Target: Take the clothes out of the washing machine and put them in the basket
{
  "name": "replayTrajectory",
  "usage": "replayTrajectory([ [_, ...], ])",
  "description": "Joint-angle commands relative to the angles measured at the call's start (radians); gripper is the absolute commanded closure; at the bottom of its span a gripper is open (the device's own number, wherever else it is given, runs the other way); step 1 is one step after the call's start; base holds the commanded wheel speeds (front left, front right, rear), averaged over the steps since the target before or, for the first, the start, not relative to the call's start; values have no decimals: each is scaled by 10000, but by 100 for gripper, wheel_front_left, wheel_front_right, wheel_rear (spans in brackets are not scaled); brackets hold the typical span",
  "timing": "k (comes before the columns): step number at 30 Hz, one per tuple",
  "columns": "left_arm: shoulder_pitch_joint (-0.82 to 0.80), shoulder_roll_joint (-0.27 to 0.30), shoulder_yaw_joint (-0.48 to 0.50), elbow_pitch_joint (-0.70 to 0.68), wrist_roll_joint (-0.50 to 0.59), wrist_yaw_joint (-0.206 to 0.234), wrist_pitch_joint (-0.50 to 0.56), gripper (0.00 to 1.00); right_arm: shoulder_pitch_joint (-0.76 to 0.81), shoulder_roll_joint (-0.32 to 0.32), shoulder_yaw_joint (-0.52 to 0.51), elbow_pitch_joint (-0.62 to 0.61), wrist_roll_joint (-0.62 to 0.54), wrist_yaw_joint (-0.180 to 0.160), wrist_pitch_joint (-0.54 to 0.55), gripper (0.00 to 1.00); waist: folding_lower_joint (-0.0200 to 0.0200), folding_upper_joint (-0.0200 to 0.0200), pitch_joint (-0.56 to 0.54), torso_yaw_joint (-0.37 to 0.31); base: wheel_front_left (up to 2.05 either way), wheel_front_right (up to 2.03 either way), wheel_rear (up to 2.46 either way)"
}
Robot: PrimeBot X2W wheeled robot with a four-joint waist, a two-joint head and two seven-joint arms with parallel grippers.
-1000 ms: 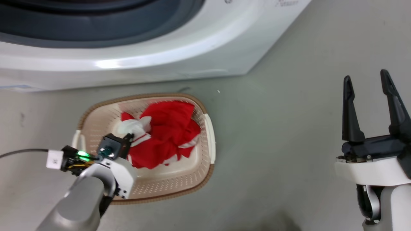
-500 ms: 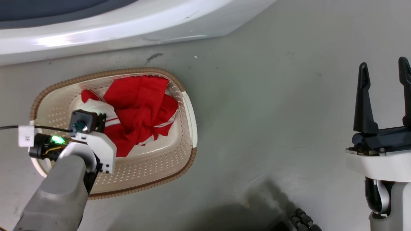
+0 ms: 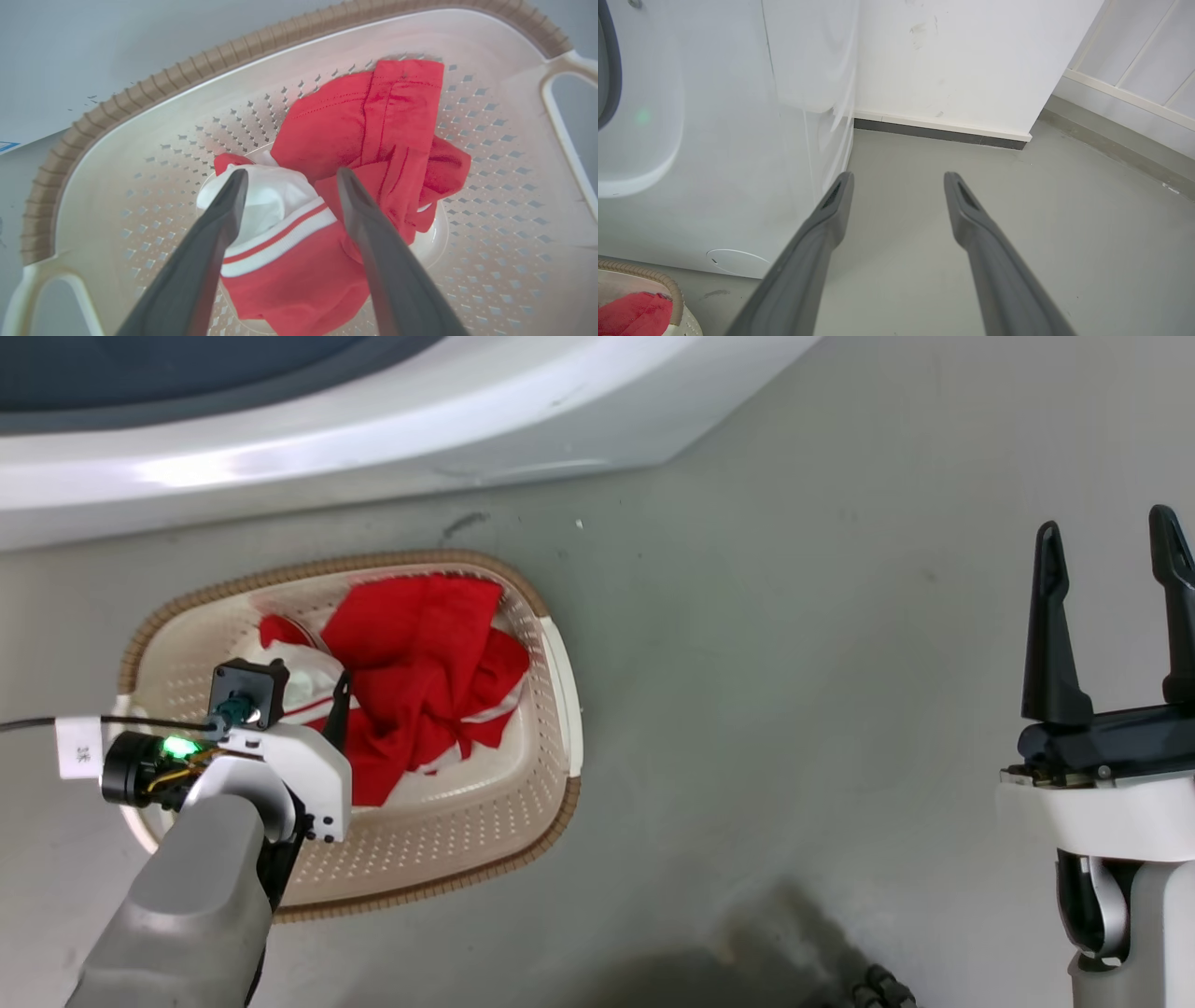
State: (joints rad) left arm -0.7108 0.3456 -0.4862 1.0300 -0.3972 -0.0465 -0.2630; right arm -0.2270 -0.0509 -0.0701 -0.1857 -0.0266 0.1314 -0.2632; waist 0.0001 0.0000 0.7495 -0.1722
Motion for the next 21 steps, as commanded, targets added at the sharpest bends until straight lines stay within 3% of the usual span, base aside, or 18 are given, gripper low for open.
replayTrajectory([
  [1,259,28,188,-263,36,-15,-25,0,-134,12,8,85,-27,-14,-23,0,-1,0,-487,129,0,0,0],
  [8,1376,-40,1502,-2206,182,-10,-25,0,82,10,27,431,-151,-14,-23,0,-1,0,-1980,426,0,0,0],
  [13,2339,-406,2807,-3890,282,-150,-24,0,330,9,-21,671,-339,-14,-23,0,-1,0,-3074,754,0,0,0],
  [21,4011,-1121,4576,-6821,1416,-288,-25,0,718,10,-71,1001,-511,-14,-23,0,-1,0,-4465,1148,0,0,0],
])
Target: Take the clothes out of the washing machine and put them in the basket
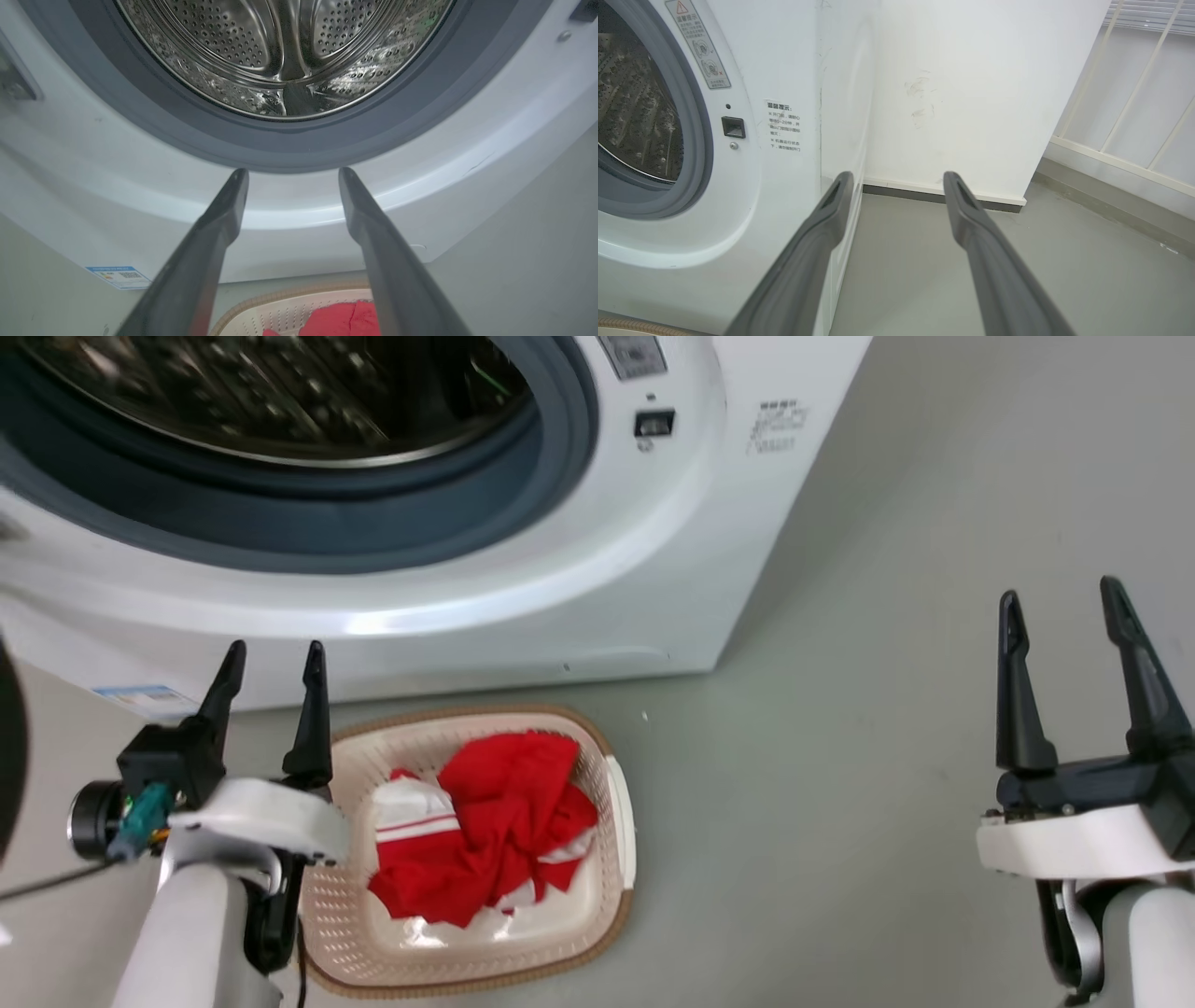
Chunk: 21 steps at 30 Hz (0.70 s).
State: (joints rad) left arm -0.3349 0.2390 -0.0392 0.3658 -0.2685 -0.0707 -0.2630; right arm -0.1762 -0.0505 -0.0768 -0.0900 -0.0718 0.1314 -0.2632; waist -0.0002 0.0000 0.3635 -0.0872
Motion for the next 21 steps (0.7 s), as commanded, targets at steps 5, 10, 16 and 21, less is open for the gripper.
replayTrajectory([
  [5,1312,-618,712,-1955,1170,109,-24,0,677,7,-21,231,-31,-14,-23,0,2,0,-1435,493,0,0,0],
  [10,2295,-1114,897,-3207,1799,37,-23,0,1216,7,-145,330,182,-14,-23,0,2,0,-2084,648,0,0,0],
  [16,3422,-1464,891,-3796,2105,-14,-24,0,1875,7,-109,436,393,-14,-23,0,2,0,-2727,626,0,0,0],
  [21,4049,-1658,943,-3790,2087,-16,-24,0,2183,7,-11,479,525,-14,-23,0,2,0,-3056,467,0,0,0],
])
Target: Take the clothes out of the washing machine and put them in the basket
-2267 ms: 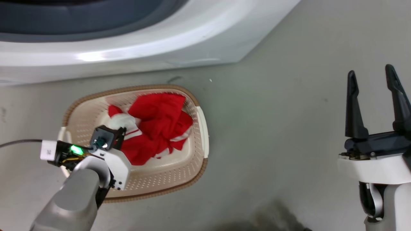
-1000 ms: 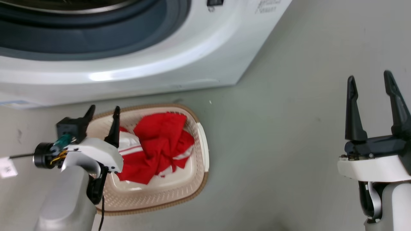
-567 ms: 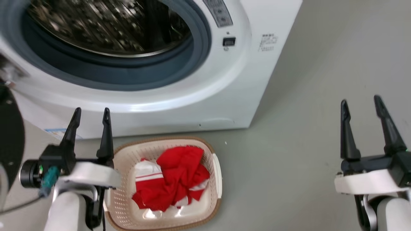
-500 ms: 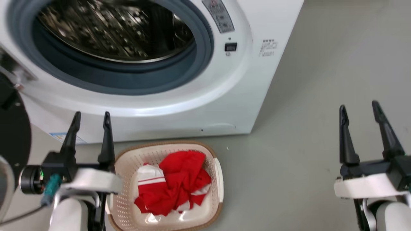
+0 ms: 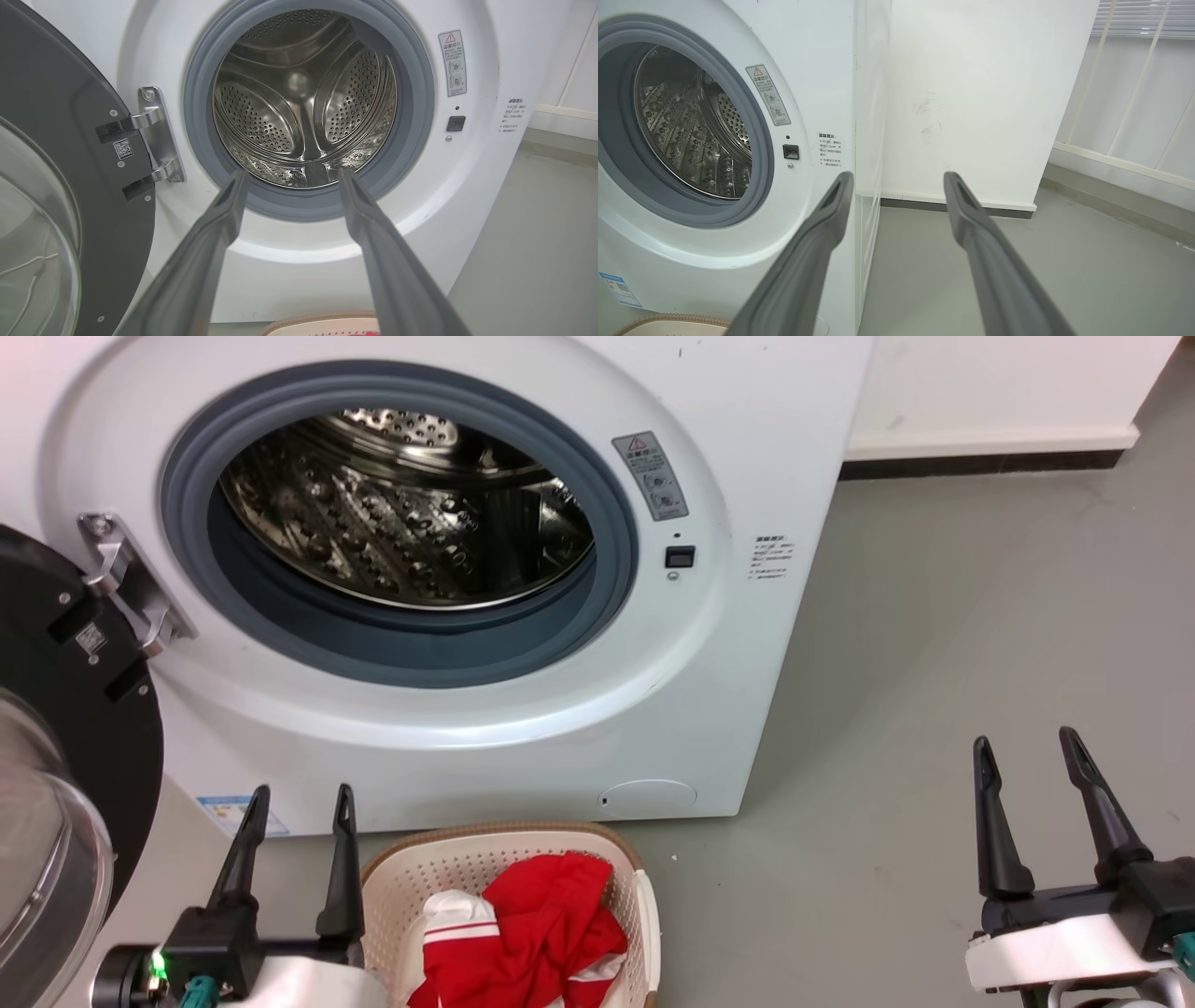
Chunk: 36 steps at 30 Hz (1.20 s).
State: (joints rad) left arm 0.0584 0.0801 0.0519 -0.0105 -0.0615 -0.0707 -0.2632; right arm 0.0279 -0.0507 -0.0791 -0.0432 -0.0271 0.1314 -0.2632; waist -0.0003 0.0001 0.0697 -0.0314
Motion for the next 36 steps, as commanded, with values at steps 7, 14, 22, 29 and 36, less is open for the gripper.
replayTrajectory([
  [7,420,-161,-36,71,108,82,-24,0,231,10,17,36,200,-13,-23,0,3,-1,-286,-222,0,0,0],
  [14,450,-231,-57,74,172,101,-24,0,239,9,49,38,248,-14,-23,0,3,-1,-316,-253,0,0,0],
  [22,392,-267,-51,43,209,148,-22,0,210,9,96,4,203,-14,-23,0,3,-1,-257,-219,0,0,0],
  [29,370,-289,-82,37,178,267,-22,0,125,9,115,-20,167,-14,-23,0,3,-1,-196,-182,0,0,0],
  [36,392,-298,-102,21,171,334,-24,0,127,9,153,13,176,-13,-23,0,3,-1,-196,-160,0,0,0],
])
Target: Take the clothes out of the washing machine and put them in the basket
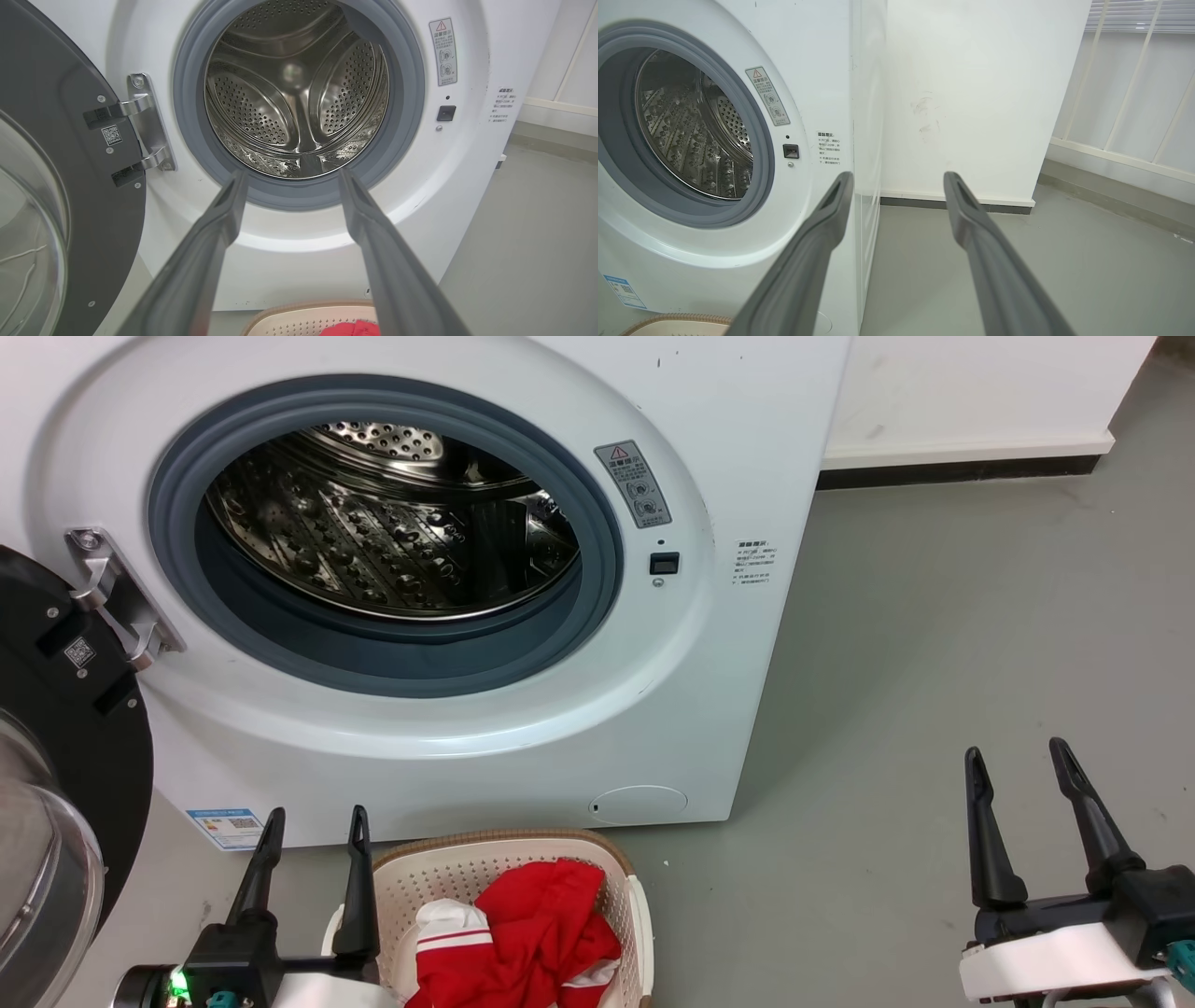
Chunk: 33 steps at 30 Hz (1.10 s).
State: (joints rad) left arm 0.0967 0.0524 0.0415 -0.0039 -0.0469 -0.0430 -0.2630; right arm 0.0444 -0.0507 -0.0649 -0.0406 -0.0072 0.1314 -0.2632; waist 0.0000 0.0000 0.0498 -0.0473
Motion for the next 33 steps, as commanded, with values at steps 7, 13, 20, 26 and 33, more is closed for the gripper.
replayTrajectory([
  [7,-18,-27,21,-12,-42,132,-26,0,-102,9,17,-26,12,-14,-23,0,0,0,53,5,0,0,0],
  [13,29,-17,2,272,-163,80,42,100,60,8,41,264,16,0,13,100,1,0,69,12,0,0,0],
  [20,-220,-17,105,531,-1659,-13,433,100,-45,-81,118,442,1691,-1,266,100,1,0,39,39,0,0,0],
  [26,-372,-17,150,676,-2856,-89,707,100,-212,-156,164,669,3021,-1,491,100,1,0,13,60,0,0,0],
  [33,-542,-17,203,842,-4140,-171,1007,100,-360,-219,202,888,4430,-2,737,100,1,0,-17,86,0,0,0],
])
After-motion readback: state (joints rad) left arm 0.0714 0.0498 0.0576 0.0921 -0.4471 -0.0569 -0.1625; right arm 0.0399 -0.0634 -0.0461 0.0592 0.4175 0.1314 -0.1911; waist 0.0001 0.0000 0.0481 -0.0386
